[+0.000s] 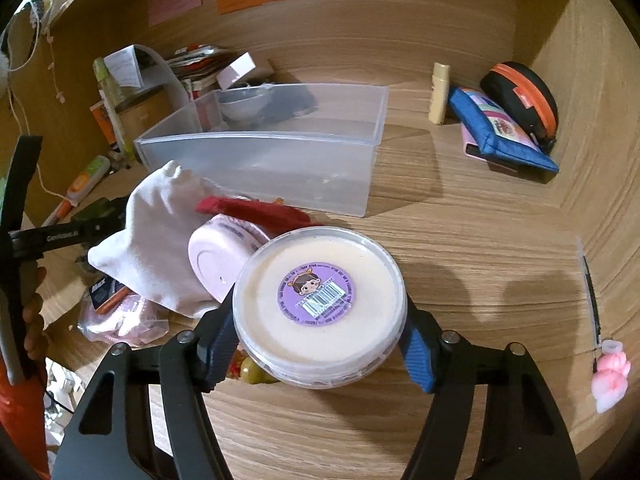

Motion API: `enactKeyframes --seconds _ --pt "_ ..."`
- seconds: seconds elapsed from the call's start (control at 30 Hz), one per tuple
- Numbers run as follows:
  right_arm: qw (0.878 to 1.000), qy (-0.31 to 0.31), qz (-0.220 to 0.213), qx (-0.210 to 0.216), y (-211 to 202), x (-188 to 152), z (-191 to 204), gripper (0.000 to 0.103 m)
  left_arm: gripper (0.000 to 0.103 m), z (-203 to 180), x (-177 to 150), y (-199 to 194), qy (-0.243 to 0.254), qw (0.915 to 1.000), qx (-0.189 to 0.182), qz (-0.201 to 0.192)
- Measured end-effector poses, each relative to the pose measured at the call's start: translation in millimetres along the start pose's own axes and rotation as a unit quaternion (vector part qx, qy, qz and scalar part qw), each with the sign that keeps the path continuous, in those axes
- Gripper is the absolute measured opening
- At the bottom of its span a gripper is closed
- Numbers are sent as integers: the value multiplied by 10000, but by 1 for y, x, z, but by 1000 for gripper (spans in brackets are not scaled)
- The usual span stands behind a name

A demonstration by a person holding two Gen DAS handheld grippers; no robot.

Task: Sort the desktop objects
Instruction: 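Grasp the white tub with purple label with the right gripper while the left grasps the green bottle, then carry both into the clear box and open both grippers to release them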

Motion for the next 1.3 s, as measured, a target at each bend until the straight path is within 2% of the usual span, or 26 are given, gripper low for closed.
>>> enactKeyframes --seconds 0.13,0.27,0.53,0.73,0.93,1.03,1.3 --pt "9999 92 -114 18 -9 8 -8 66 41 2 7 -11 37 9998 88 -185" --pt "9994 229 -230 136 -19 20 -15 66 41 2 17 -26 16 9993 -59 -376" --pt "9976 205 -622 229 -40 55 -11 66 41 -10 46 -57 256 9962 -81 -831" --pt "9939 74 -935 582 -54 89 5 66 41 -21 67 -75 413 9927 -412 -1052" --pt "9908 6 -1121 756 -59 119 18 66 41 -31 92 -89 571 9884 -641 -1250" --pt "9899 -10 -1139 845 -57 133 23 66 41 -34 105 -89 659 9873 -646 -1296" --pt "9921 -233 -975 749 -26 155 39 66 41 -37 124 -53 702 9901 -688 -1002"
Point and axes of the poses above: each gripper's, at about its wrist camera, not at the fingertips, and y roughly the way its jaws point, z to its left, x to its top, the point moved 4 cm from there along y, roughly the way its jaws point, and after that the axes turned 15 degrees about y, right-handed, at the moved point
